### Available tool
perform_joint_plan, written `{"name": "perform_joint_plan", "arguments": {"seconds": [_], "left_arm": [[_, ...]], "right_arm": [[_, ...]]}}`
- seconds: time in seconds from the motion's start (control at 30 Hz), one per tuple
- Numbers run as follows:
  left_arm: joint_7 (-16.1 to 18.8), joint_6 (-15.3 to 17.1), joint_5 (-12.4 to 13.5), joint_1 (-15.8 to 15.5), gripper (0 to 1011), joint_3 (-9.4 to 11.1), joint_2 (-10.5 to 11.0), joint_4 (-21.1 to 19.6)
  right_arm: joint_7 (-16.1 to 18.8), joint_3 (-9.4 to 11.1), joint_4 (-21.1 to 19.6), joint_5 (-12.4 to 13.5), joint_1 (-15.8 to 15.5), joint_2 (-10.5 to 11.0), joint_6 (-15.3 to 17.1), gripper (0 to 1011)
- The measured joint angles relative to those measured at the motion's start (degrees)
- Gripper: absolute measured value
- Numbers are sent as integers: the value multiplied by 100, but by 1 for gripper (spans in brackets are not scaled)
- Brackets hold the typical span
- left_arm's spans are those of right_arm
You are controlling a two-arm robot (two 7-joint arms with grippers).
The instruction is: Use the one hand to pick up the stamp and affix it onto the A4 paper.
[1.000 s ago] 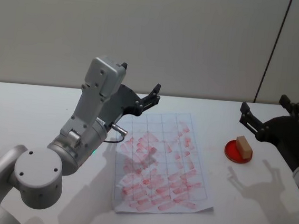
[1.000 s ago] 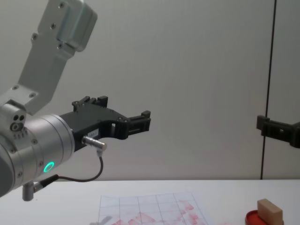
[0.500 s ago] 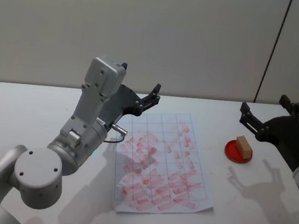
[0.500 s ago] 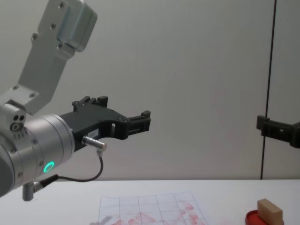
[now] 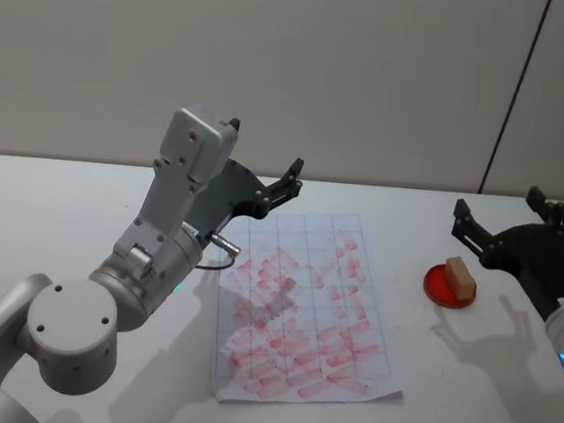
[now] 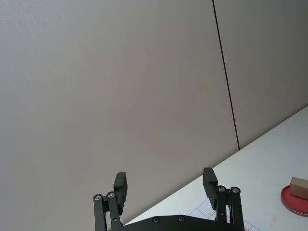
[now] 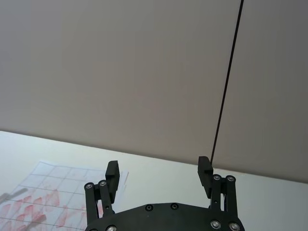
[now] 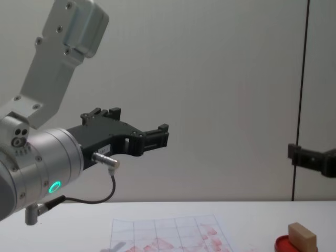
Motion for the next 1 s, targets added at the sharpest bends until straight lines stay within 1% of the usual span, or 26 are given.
{"name": "perform_joint_plan", "arguments": {"seconds": [0.13,0.17,0.2,0.3,0.33,0.53,0.73,0.77,0.93,1.0], "left_arm": [[0,0,0,0,1001,0,0,0],[0,0,0,0,1001,0,0,0],[0,0,0,0,1001,0,0,0],[0,0,0,0,1001,0,0,0],[0,0,0,0,1001,0,0,0],[0,0,0,0,1001,0,0,0],[0,0,0,0,1001,0,0,0],[0,0,0,0,1001,0,0,0],[0,0,0,0,1001,0,0,0],[0,0,0,0,1001,0,0,0]], "right_arm": [[-113,-41,206,-106,144,-126,263,1001],[-113,-41,206,-106,144,-126,263,1001],[-150,-57,277,-151,195,-169,361,1001],[-190,-84,401,-212,278,-243,491,1001],[-214,-103,476,-258,332,-290,590,1001],[-267,-189,801,-445,539,-471,935,1001],[-281,-264,1098,-622,713,-614,1177,1001],[-281,-264,1098,-622,713,-614,1177,1001],[-281,-314,1358,-808,856,-726,1372,1001],[-281,-323,1413,-845,884,-746,1409,1001]]}}
